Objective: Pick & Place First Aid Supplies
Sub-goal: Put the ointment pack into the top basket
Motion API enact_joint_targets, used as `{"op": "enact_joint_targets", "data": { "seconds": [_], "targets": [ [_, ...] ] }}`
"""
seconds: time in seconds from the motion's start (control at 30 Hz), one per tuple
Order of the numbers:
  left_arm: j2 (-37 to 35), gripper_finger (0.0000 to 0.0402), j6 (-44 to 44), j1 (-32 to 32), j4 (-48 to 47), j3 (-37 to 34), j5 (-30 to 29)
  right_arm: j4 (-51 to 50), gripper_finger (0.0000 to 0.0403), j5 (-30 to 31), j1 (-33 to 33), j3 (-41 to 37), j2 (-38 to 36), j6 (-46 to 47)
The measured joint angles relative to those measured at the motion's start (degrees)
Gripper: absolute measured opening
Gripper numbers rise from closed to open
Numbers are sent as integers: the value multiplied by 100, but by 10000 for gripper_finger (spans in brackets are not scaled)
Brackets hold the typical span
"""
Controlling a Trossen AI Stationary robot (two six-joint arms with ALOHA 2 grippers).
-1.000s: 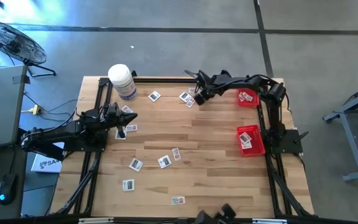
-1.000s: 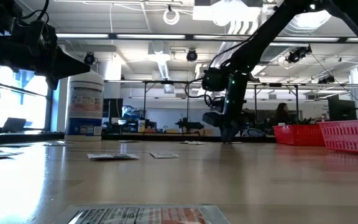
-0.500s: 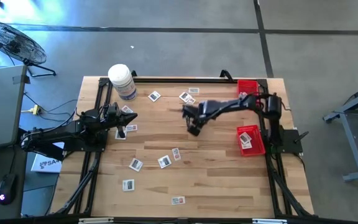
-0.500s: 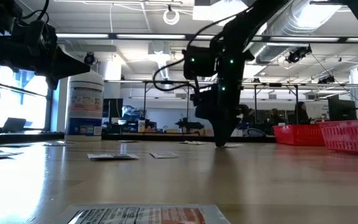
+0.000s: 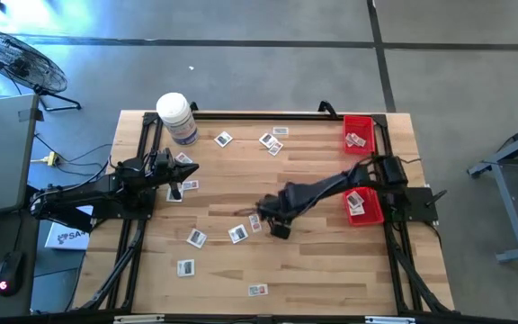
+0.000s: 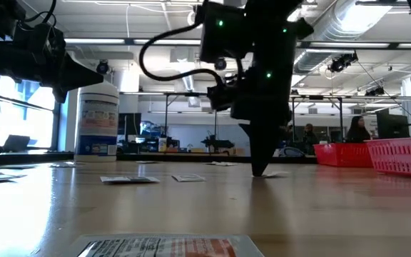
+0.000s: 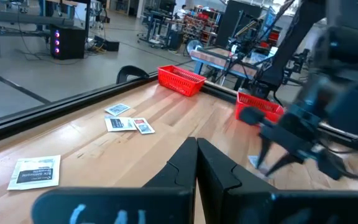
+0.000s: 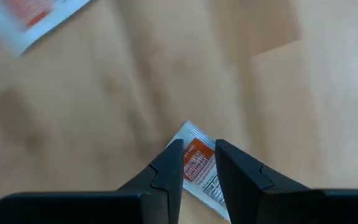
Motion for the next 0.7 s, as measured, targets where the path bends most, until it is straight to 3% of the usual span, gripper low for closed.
{"op": "enact_joint_targets", "data": {
  "seconds": [0.5, 0.7],
  "targets": [
    [0, 1, 0, 0, 0, 0, 0, -630, 87, 892, 978, 189, -194, 585],
    [0, 1, 2, 1, -1, -1, 2, 382, 87, 1537, 1126, -287, -716, 647]
  ]
}}
